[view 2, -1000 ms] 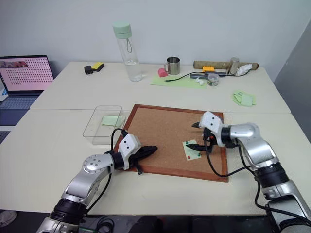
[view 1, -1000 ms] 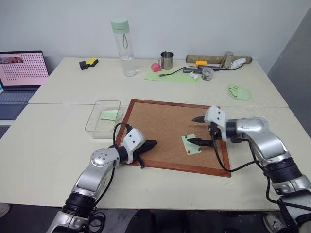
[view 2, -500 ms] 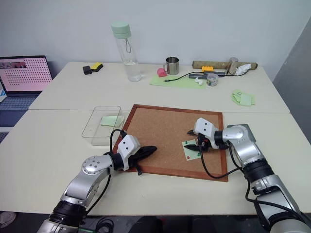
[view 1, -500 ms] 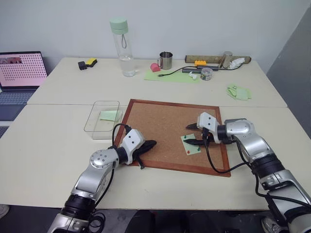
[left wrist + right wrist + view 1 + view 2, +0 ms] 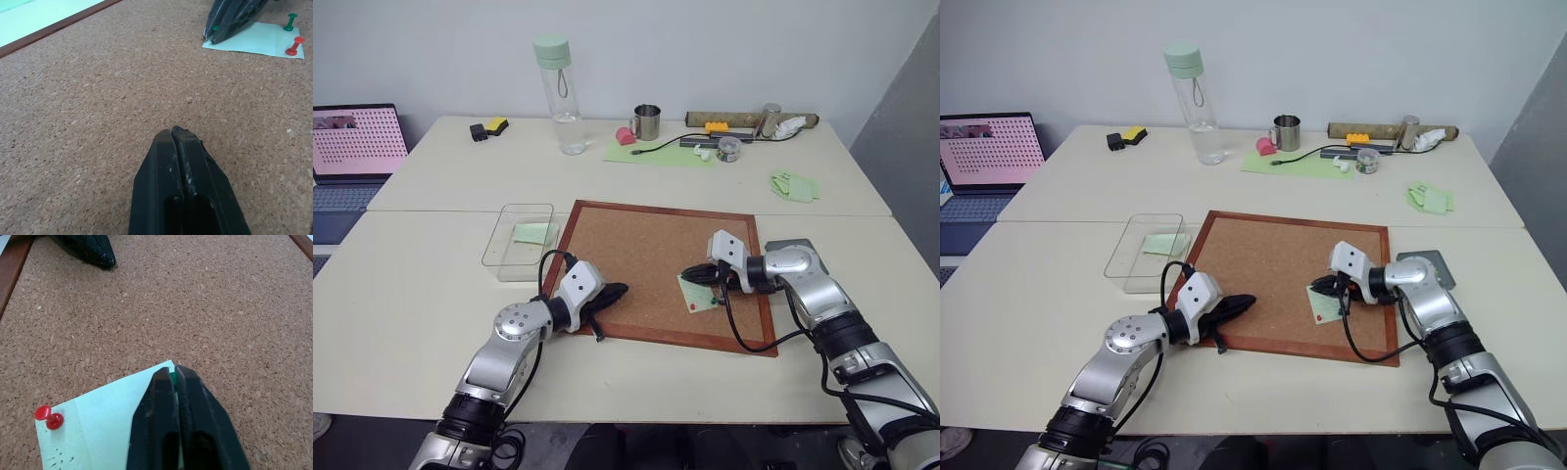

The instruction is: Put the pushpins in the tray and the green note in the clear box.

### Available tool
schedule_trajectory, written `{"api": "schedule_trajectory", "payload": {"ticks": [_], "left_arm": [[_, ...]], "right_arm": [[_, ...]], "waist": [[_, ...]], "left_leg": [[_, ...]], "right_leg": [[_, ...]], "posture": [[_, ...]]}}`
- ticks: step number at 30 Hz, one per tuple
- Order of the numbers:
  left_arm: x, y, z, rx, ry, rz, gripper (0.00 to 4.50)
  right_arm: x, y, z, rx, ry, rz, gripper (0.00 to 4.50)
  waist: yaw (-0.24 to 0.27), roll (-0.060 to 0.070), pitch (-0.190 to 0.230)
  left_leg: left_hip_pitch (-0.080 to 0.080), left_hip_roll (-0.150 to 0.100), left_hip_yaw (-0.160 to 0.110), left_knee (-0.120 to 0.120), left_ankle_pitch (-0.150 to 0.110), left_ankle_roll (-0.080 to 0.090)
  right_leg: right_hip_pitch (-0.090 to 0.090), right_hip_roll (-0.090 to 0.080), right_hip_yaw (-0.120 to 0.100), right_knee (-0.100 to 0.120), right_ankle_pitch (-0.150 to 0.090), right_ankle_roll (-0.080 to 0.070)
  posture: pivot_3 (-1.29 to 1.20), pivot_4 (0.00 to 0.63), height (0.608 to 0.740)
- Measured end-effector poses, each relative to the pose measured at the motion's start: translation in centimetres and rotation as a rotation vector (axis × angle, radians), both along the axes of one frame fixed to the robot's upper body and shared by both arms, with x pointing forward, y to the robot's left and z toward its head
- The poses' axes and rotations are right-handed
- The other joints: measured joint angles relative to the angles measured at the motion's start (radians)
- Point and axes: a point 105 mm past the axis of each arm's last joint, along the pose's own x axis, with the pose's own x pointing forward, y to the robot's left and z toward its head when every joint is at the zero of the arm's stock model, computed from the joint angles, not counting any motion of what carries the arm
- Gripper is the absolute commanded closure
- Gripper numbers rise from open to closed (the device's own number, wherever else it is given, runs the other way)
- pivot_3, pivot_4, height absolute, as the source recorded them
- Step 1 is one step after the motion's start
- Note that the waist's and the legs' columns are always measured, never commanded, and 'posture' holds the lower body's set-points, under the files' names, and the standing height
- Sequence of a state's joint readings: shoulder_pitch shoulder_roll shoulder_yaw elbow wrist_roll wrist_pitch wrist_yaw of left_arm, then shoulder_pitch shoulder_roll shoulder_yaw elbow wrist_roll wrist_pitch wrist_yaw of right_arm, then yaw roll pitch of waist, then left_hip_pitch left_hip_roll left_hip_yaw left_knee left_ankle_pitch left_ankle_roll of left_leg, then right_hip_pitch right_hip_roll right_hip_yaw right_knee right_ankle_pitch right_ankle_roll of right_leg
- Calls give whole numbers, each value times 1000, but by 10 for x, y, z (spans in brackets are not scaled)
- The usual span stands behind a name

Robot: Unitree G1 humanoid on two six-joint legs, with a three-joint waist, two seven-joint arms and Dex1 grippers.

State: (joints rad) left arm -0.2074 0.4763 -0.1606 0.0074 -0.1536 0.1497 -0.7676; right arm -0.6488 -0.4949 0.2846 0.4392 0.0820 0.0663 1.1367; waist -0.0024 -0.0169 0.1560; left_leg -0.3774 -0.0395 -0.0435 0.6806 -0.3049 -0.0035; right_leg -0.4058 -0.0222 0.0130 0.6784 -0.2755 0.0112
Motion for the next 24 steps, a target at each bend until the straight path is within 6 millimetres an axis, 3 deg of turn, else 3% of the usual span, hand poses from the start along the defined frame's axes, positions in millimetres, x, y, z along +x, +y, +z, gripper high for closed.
{"api": "schedule_trajectory", "payload": {"ticks": [6,12,20,22,24], "left_arm": [[-1,0,0,1,-5,9,4500],[-1,0,0,5,-8,13,4500],[-1,0,-1,6,-9,16,4500],[0,-2,-1,2,-10,20,4500],[0,-2,-1,4,-14,25,4500]], "right_arm": [[-1,0,5,29,36,-9,4482],[-4,5,26,99,35,13,4482],[-6,-9,52,141,32,-20,4482],[-4,-25,59,127,14,-68,4482],[6,-74,70,60,-25,-228,4482]], "waist": [[0,0,0],[0,0,0],[0,1,-1],[2,1,-1],[8,1,-1]], "left_leg": [[0,0,0,0,0,0],[0,0,0,0,0,0],[0,0,0,0,0,0],[0,0,0,0,0,0],[-1,0,0,0,0,0]], "right_leg": [[0,0,0,0,0,0],[0,0,0,0,0,0],[0,0,0,0,0,0],[0,0,0,0,0,0],[0,-1,0,-2,0,0]], "posture": [[0,150,740],[0,150,740],[0,150,740],[0,150,740],[0,150,740]]}}
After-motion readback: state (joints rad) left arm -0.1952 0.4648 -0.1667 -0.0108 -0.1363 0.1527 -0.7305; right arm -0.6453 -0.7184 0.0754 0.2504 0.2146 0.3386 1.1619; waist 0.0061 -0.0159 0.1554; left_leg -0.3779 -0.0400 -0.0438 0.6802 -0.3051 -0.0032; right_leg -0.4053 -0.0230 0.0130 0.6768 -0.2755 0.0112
